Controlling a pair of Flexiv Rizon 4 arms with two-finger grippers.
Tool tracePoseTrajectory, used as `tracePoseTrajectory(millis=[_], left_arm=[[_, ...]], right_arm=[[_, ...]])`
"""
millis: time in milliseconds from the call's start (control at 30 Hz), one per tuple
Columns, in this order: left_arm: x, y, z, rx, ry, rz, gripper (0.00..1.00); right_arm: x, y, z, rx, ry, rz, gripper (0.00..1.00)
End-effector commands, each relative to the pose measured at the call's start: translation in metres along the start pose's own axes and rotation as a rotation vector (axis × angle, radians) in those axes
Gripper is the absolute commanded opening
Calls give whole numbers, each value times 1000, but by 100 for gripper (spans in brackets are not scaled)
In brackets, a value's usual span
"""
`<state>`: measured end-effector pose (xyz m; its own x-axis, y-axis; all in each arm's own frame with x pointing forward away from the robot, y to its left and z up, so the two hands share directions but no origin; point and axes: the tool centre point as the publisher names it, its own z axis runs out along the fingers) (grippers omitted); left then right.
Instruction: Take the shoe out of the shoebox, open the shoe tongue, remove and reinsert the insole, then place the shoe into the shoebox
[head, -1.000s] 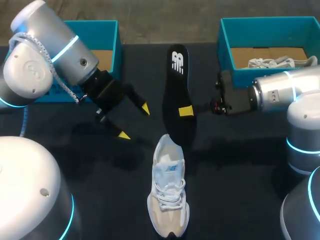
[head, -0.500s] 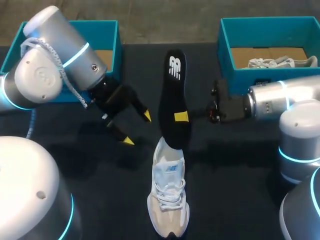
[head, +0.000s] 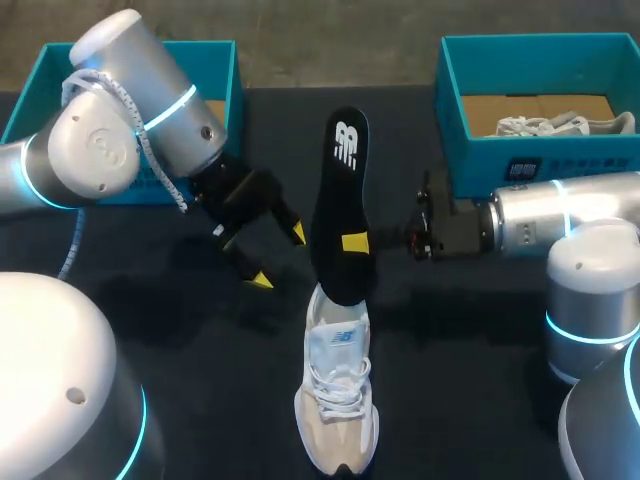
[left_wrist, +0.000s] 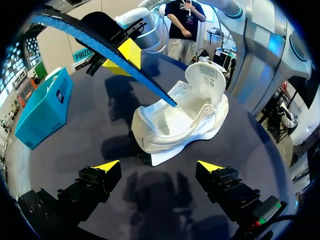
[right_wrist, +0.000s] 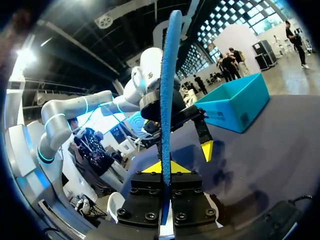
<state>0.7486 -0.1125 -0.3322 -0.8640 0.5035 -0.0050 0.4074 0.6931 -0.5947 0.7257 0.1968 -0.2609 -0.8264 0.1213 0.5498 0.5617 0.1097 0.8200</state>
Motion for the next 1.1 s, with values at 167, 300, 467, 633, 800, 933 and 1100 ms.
tracePoseTrajectory(millis=[167,300,467,633,800,933,1100], left_arm=[[1,5,11,15,3,-35,100],[6,2,20,-7,13,-52,100],[10,3,26,-28,23,-75,100],[14,4,30,-29,30,-103,100],[21,4,35,-27,46,-127,100],[24,4,38,-30,46,-155,100],[25,4,38,-32,49,-158,100]], right_arm=[[-1,-7,5,0,-6,-7,0],[-2,-12,7,-4,-10,-5,0],[1,-15,8,-10,-13,-16,0],[4,-17,10,-17,-48,-41,0],[8,-19,10,-26,-64,-69,0],[10,-23,11,-39,-82,-79,0],[10,-26,11,-36,-98,-61,0]])
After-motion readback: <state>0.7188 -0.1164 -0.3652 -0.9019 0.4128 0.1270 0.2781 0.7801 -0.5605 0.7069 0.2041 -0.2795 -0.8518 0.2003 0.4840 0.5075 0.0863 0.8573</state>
